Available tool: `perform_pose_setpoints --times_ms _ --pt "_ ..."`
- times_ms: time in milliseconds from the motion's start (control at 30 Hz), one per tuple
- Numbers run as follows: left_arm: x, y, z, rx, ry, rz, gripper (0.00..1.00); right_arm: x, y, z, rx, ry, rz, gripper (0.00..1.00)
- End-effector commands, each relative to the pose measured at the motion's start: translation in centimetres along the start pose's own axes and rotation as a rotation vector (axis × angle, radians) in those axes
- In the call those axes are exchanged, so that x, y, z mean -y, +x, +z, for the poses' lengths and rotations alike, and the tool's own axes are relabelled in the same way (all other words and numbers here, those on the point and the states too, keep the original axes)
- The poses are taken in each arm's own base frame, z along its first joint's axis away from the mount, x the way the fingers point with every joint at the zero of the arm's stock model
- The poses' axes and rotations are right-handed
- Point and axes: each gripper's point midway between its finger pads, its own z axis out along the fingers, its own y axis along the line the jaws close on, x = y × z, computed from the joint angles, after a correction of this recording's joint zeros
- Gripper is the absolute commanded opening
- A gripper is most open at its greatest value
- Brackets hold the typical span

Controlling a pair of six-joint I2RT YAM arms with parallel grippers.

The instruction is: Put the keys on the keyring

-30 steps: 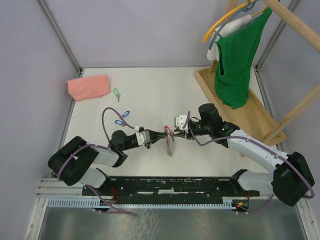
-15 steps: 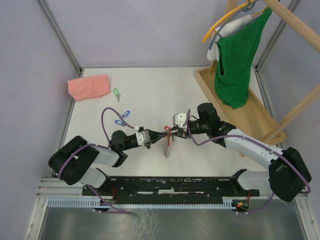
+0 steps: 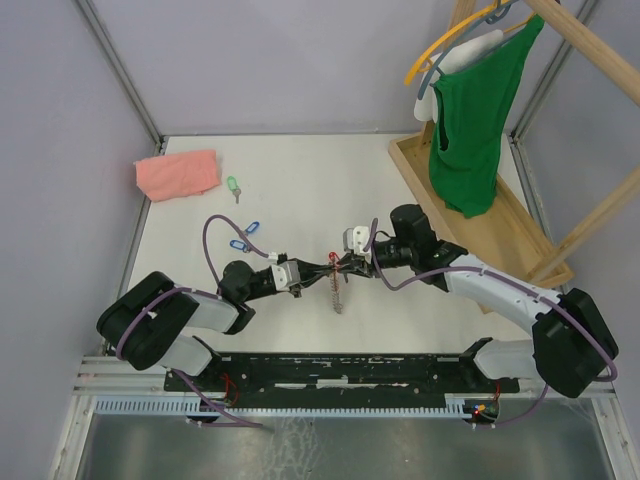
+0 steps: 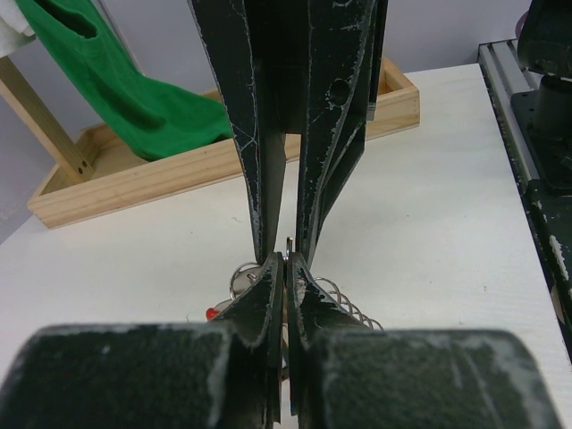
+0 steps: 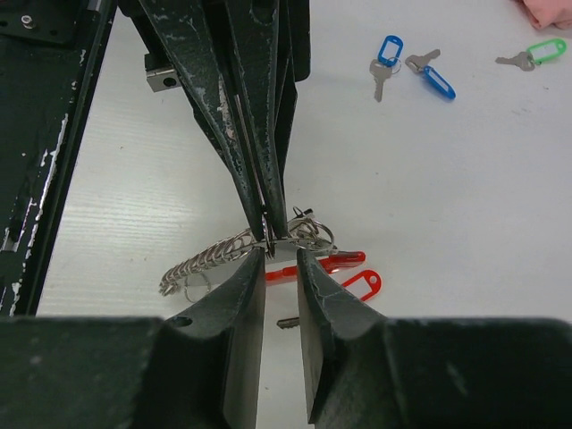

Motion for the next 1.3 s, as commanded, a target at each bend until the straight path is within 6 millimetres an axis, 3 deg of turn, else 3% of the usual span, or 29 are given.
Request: perform_pose_setpoints --times_ms 0,400,500,600,700,833,1100,1267 --pt "-0.4 -2.6 0.8 0.088 0.014 0.048 0.03 0.8 -2.5 0.3 0.054 -0.009 -0.048 0.28" --pt "-0.2 -2.8 0.8 0.092 0.024 0.047 0.03 0.6 -2.4 0.7 0.028 -0.031 -0.045 0.18" --pt "-0.1 -2.5 0.9 0.087 0.031 0.043 0.03 0.8 -2.4 0.9 0.022 -0.027 -0.048 0.02" --pt "-0.2 -2.6 0.8 0.089 0.027 0.048 0.03 1.1 -2.3 0.8 -0.006 -0.008 -0.043 0.01" --pt "-0.4 -2.9 0.6 0.086 0.009 0.061 0.11 1.4 -2.3 0.2 -0.037 0.020 -0.043 0.01" --pt "-1.3 -2.6 0.1 0.021 -0.038 0.080 0.36 0.4 -2.8 -1.7 -0.102 -0.003 -0.062 0.01" --pt "-3.9 -2.4 -0.7 -0.079 -0.190 0.019 0.48 2.4 -3.2 -3.5 -0.178 0.169 0.111 0.00" --pt "-6.2 -1.7 -1.5 -0.165 -0.349 -0.120 0.51 4.3 -2.4 -6.2 -0.249 0.379 0.159 0.01"
